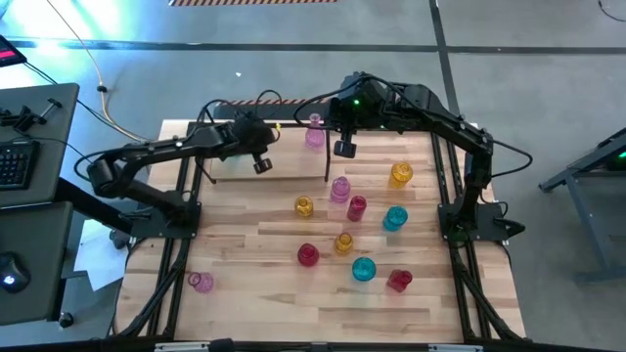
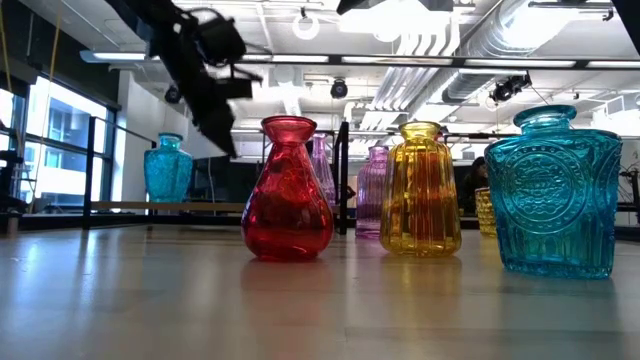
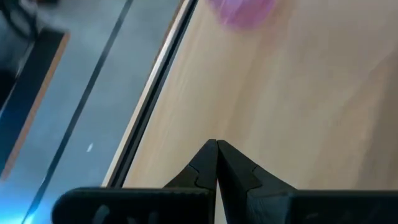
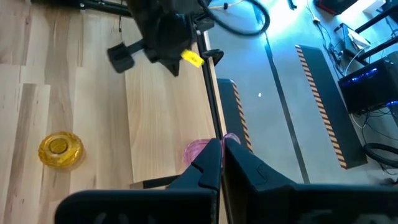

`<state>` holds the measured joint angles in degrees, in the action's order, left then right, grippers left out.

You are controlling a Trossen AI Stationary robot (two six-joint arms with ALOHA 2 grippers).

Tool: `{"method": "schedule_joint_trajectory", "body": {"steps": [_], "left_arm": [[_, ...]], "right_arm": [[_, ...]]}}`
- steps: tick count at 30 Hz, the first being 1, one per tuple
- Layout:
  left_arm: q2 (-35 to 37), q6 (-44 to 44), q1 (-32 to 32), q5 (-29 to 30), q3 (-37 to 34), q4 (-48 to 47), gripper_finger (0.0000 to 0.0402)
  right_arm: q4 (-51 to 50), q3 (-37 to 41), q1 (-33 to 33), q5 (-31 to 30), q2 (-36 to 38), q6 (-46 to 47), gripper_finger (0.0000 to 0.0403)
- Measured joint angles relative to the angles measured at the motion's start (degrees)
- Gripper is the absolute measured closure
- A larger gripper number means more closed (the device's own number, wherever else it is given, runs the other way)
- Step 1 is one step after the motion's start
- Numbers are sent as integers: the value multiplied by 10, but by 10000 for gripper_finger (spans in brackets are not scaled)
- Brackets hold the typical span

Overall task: Sort vases onto shelf
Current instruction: Put the middle left red vase on the shelf

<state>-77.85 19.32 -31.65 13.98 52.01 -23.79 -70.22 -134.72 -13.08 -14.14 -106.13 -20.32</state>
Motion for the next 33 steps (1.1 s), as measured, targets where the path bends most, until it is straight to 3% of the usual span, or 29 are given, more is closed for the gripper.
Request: {"method": "schedule_joint_trajectory", "body": {"steps": [8,15,20,24,28,33], "left_arm": [[137,-86,79,-50,0,-35,402],[291,-163,163,-50,0,-77,401],[373,-228,202,-49,0,-145,399],[418,-272,236,-43,0,-200,381],[446,-278,262,-16,0,-252,350],[462,-284,277,-10,0,-305,318]], "right_arm": [[-2,19,-8,9,1,-11,403],[61,138,-8,194,-1,-74,402],[116,213,12,219,-1,-72,384],[147,260,32,274,-1,-10,339],[133,291,62,254,-1,66,284],[45,295,97,128,0,137,238]]}}
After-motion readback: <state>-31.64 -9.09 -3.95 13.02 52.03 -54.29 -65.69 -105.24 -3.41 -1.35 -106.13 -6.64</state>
